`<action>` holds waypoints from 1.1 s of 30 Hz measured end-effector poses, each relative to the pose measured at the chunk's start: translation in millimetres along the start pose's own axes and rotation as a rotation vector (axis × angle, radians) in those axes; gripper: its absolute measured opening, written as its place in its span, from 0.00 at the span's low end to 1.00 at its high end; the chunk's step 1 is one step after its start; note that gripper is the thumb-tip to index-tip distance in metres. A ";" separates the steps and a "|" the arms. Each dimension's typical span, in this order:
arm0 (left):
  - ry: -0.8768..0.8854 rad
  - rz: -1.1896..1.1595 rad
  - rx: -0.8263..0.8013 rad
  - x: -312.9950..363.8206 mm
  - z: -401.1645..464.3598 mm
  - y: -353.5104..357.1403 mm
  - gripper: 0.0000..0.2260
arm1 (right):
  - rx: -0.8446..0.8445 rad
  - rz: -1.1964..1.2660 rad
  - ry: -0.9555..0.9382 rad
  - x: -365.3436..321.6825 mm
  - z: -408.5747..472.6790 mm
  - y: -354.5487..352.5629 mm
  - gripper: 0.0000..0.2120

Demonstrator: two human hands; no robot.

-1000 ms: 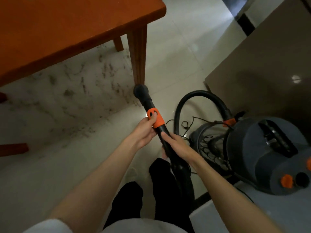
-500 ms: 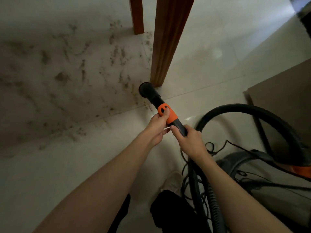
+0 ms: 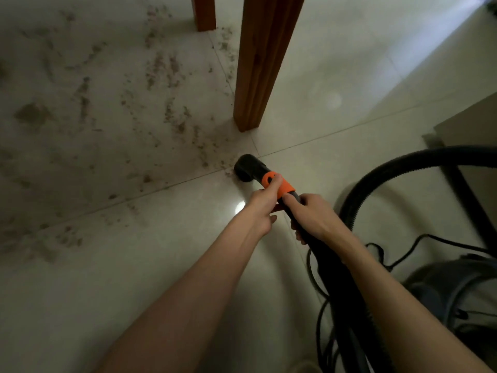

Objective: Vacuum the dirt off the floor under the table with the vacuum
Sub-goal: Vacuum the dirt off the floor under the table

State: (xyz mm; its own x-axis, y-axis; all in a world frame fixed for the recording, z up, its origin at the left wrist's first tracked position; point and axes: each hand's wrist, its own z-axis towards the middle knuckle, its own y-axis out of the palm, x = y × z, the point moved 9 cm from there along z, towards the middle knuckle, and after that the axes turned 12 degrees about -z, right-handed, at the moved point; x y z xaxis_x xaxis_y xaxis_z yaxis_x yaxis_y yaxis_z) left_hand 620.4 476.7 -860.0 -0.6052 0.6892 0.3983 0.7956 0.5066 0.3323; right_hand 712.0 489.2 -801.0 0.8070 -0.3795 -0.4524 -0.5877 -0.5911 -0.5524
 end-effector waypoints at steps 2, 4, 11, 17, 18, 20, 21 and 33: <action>0.047 -0.010 -0.028 0.5 12.0 0.5 0.20 | 0.036 -0.038 -0.048 1.4 8.6 1.8 0.18; 0.109 -0.010 -0.044 1.2 18.1 -1.2 0.22 | 0.075 -0.042 -0.084 3.3 12.5 4.9 0.19; 0.250 -0.095 -0.223 14.2 12.2 -5.5 0.14 | 0.228 0.087 -0.199 5.2 1.7 13.5 0.18; 0.296 -0.104 -0.292 2.2 2.9 -10.5 0.13 | 0.280 0.078 -0.276 12.7 -10.0 23.8 0.17; 0.302 -0.118 -0.300 1.0 -0.1 -11.0 0.13 | 0.294 0.081 -0.284 14.0 -12.1 25.6 0.17; 0.319 -0.152 -0.309 1.2 -5.9 -11.0 0.13 | 0.317 0.089 -0.299 13.9 -15.5 27.3 0.17; 0.322 -0.173 -0.313 1.7 -7.1 -11.2 0.14 | 0.325 0.094 -0.306 13.0 -16.6 27.7 0.17; 0.342 -0.187 -0.336 2.5 -12.5 -5.0 0.16 | 0.357 0.165 -0.316 16.0 -27.4 24.3 0.19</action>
State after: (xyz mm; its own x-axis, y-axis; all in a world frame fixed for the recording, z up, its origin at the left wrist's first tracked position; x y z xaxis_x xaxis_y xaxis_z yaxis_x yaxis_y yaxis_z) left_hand 614.5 469.4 -850.0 -0.7556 0.3650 0.5439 0.6539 0.3717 0.6590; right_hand 712.2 449.3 -802.5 0.6768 -0.1805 -0.7136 -0.7340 -0.2396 -0.6355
